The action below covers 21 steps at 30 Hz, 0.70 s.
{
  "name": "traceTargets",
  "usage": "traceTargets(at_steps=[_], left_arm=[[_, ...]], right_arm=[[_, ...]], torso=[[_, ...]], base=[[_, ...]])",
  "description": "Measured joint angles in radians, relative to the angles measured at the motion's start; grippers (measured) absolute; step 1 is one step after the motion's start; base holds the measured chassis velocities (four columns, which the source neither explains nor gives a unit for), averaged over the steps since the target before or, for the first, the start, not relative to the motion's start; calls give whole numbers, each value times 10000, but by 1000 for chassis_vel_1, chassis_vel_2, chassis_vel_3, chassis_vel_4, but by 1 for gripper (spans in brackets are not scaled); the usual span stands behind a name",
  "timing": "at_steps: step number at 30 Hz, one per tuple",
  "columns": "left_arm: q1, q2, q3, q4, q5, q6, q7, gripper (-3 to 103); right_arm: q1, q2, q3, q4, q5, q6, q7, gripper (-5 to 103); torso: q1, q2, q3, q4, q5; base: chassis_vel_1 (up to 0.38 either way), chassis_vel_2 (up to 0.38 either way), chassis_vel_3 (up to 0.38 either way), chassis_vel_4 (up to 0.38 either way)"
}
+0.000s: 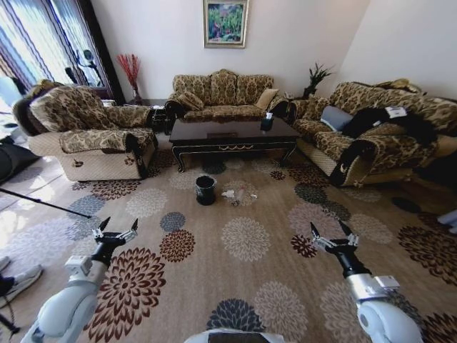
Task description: Move to the front of the table and pick up the trash from the floor, then place it into the trash bin.
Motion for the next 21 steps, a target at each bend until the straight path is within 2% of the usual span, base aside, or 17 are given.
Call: traceTargets(at_steps=[10,17,21], left_arm=[[176,-44,-43,-144,65,203,9,102],[475,-180,-172,-132,48,89,18,96],[528,-224,-165,-82,20,55,-76,100]], right_arm=[[126,198,-267,-318,71,51,-10,100],[50,253,-478,-359,-100,87,8,100],[1,193,-471,-456,-72,110,15,100]], torso=[[-193,-436,-242,-1,1],[-363,-816,-449,0,0],[-431,-967,-533,1,1]], base=[[0,0,0,0],[0,0,0,0],[0,0,0,0]])
